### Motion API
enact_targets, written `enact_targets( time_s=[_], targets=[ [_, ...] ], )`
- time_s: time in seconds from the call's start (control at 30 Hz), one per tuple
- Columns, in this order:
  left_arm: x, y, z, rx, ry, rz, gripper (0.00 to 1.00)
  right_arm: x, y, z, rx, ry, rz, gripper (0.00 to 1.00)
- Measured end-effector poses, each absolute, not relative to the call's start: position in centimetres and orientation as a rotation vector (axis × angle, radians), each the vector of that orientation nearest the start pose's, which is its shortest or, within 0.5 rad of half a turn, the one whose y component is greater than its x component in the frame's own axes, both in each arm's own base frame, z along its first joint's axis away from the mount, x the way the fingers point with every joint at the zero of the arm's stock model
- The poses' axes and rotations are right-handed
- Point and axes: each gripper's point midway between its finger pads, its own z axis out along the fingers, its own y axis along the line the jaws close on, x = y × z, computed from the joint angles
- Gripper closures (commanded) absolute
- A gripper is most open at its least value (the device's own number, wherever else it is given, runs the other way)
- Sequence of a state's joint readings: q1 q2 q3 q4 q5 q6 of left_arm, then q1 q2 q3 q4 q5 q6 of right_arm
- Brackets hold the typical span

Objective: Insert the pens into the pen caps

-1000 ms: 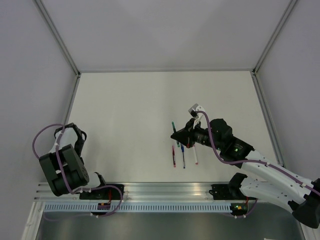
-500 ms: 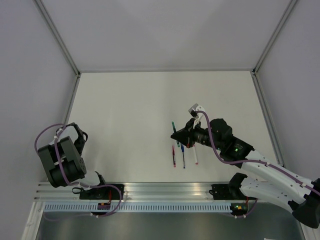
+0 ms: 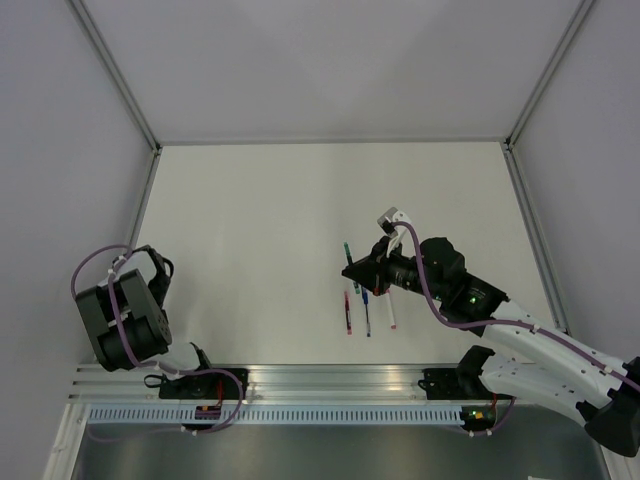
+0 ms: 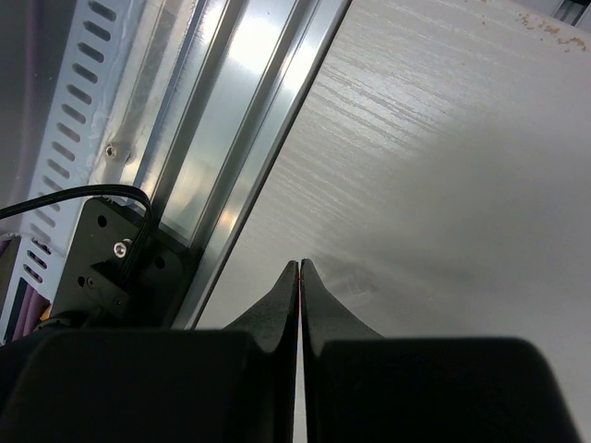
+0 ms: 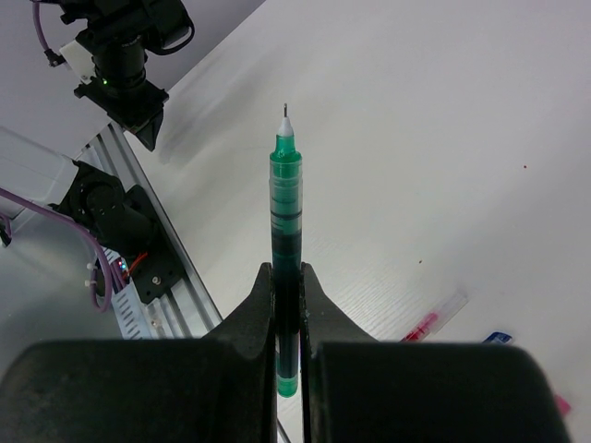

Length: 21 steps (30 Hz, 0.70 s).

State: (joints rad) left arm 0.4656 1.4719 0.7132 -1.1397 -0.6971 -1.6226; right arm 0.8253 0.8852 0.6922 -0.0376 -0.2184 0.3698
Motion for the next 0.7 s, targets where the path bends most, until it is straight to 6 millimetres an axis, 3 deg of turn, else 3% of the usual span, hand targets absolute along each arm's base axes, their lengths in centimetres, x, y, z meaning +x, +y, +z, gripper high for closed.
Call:
enact_targets(
  time_s=[0.7],
  targets=[
    [8.74,13.45,1.8,-2.347,1.628,1.183,0.98,18.7,27.57,24.37,-0.576,1.805,1.019,1.0]
  ],
)
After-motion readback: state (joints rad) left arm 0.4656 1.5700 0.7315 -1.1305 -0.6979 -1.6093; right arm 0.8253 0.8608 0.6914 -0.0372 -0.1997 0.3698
